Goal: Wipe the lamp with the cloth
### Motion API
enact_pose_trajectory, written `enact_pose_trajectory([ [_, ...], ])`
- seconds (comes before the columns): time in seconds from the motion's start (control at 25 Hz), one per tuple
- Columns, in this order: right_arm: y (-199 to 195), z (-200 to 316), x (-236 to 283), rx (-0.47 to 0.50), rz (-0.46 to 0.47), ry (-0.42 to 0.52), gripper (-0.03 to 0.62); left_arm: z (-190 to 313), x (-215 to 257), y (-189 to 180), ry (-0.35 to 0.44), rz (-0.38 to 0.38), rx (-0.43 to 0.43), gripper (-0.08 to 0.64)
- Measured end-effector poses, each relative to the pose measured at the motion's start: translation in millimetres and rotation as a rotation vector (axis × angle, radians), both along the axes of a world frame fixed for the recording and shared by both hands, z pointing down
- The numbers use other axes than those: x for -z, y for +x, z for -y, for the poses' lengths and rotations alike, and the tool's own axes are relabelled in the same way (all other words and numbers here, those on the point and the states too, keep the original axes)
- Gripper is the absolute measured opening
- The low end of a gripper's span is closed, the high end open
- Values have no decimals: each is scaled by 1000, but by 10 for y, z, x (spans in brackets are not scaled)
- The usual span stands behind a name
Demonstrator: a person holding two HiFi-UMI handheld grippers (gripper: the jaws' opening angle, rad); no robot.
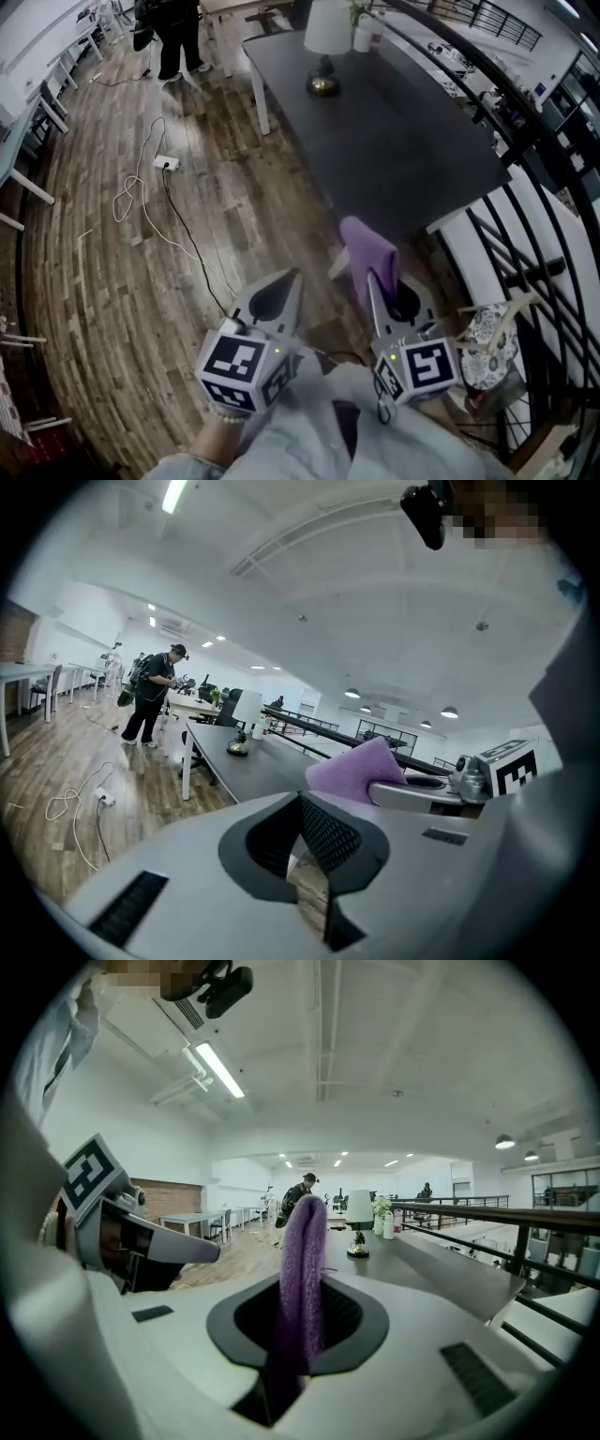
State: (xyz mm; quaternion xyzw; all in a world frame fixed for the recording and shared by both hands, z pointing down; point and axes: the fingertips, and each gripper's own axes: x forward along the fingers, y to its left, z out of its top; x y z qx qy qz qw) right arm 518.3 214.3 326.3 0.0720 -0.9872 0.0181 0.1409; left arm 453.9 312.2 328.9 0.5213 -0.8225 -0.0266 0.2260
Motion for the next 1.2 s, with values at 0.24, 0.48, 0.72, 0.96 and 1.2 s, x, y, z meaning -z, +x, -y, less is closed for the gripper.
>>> enact_pose_trajectory([
  [0.24, -139, -80, -2, -4, -4, -8, 49, -155, -40, -126, -12, 9, 22, 12],
  [0.48, -203, -166, -54, 5, 1, -12, 49, -312, -52, -215, -16, 22, 57, 12],
  [0.72, -251, -190, -60, 28, -6, -9, 49, -501, -53, -302, -31, 33, 118, 12],
  [0.96, -426, -192, -94, 59, -1, -8, 49, -615, -47, -454, -45, 50, 167, 12],
  [1.2, -800, -117, -165, 96, -16, -11, 49, -631, -24, -803, -54, 66, 225, 12],
])
